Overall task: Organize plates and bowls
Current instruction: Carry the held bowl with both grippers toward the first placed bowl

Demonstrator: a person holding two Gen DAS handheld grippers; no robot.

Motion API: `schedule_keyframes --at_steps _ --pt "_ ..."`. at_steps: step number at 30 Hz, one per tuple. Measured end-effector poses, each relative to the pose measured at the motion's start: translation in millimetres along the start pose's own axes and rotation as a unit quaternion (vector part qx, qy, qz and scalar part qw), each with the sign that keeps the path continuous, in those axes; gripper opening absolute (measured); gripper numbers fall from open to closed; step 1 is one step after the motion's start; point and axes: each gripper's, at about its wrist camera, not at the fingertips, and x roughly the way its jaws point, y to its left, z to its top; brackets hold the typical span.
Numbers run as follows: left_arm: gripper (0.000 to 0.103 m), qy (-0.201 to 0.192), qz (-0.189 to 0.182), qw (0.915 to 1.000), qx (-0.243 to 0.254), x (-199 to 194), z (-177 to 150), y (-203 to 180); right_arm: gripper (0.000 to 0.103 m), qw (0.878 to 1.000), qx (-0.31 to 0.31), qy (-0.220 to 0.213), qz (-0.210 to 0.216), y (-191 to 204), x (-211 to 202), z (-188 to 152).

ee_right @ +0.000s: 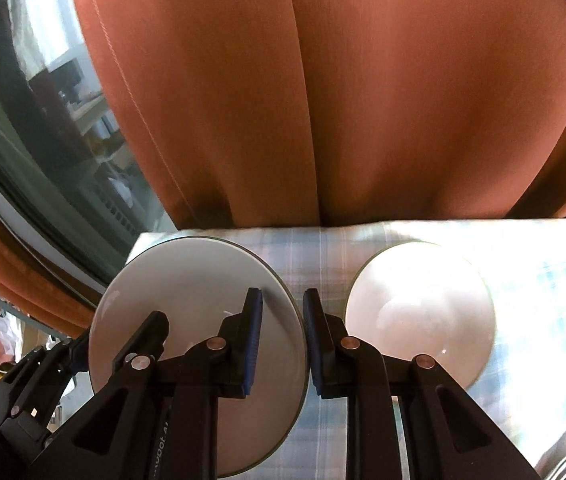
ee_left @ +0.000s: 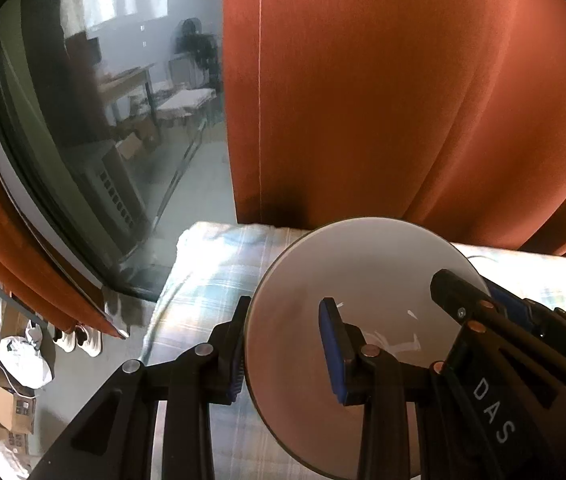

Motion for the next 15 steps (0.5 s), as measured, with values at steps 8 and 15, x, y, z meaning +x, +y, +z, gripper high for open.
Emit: schedule_keyframes --at_steps 8,15 --pt "0.032 -0.025 -0.008 0.9996 0.014 -49.1 -5.3 -3.7 0.025 1.000 0.010 -0.023 -0.002 3.3 -58.0 -10.4" --pt "0.032 -0.042 -0.028 0.9986 0.019 -89.0 -21.9 -12.4 0.025 0.999 0.017 -0.045 -0.017 -0.3 -106.4 -26.4"
